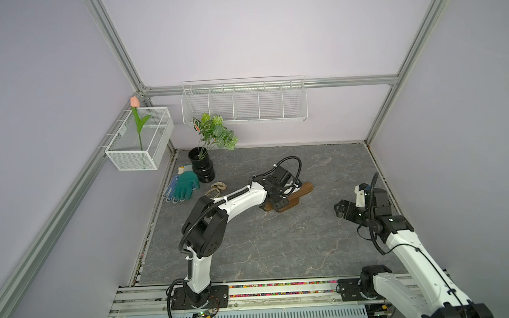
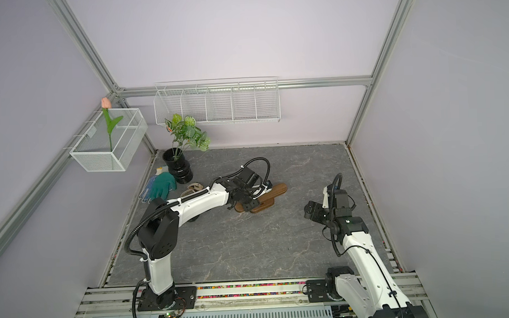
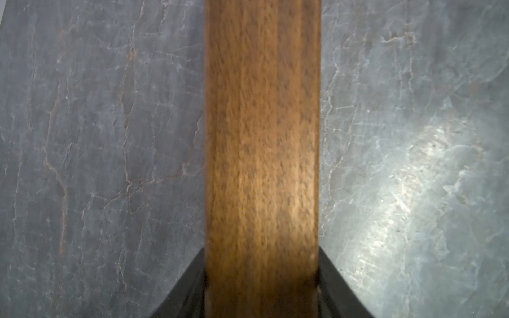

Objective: Place watch on stand
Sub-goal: Move the stand to the center of the board.

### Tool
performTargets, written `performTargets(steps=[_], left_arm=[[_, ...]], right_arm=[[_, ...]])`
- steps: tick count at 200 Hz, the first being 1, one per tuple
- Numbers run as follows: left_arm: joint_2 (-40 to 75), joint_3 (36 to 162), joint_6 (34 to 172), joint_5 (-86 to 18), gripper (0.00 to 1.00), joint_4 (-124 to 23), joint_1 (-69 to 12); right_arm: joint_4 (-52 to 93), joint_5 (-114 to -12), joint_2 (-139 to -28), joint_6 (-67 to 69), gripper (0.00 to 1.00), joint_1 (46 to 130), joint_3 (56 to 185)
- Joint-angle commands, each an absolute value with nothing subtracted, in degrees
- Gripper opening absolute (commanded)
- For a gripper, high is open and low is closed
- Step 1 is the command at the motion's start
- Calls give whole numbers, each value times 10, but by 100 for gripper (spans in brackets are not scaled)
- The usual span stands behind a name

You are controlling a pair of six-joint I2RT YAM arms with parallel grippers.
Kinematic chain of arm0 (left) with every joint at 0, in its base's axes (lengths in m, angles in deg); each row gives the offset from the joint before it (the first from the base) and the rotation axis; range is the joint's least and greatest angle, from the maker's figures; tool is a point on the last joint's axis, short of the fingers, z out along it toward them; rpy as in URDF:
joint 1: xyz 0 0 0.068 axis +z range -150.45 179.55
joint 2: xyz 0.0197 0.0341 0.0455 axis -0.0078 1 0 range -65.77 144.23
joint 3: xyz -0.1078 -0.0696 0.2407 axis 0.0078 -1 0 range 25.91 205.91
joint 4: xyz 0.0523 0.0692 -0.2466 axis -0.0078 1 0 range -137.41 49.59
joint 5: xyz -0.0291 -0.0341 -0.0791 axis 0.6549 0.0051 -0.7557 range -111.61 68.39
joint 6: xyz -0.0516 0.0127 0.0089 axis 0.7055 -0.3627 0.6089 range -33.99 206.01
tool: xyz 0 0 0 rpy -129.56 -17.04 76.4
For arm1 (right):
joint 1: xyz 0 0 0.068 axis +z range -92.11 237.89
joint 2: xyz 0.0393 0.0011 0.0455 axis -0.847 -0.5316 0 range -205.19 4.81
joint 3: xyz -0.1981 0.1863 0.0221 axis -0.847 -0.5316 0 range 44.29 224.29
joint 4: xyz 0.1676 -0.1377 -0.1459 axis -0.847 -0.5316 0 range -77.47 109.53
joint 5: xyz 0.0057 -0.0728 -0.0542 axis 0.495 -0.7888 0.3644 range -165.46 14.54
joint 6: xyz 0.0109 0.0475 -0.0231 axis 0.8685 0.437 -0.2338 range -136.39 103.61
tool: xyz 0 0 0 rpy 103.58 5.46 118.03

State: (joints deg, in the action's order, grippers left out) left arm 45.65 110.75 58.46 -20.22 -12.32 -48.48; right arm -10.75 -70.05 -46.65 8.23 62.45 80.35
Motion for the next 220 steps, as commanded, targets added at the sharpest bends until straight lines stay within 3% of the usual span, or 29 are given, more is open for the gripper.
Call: performTargets(steps=[1, 17, 60, 110, 163, 197, 220], left_arm=[[452, 1087, 565, -186, 55, -102, -486], [445, 1082, 579, -161, 68, -109, -486], [384, 1034, 627, -207, 81, -143, -446], [376, 1025, 640, -173, 82, -141, -424], [364, 1037, 654, -207, 83, -137, -417], [279, 949, 706, -284, 84, -223, -417], [216, 879, 764, -261, 85, -305, -407]], right_arm=[[-111, -696, -470, 92, 88, 627, 808], [-111, -695, -471, 94, 88, 627, 809], [-104, -691, -484, 94, 88, 627, 813], [-102, -687, -487, 94, 89, 627, 816], [-114, -683, -484, 91, 88, 629, 825], [-124, -683, -484, 86, 88, 638, 830], [-119, -689, -498, 86, 88, 652, 829]])
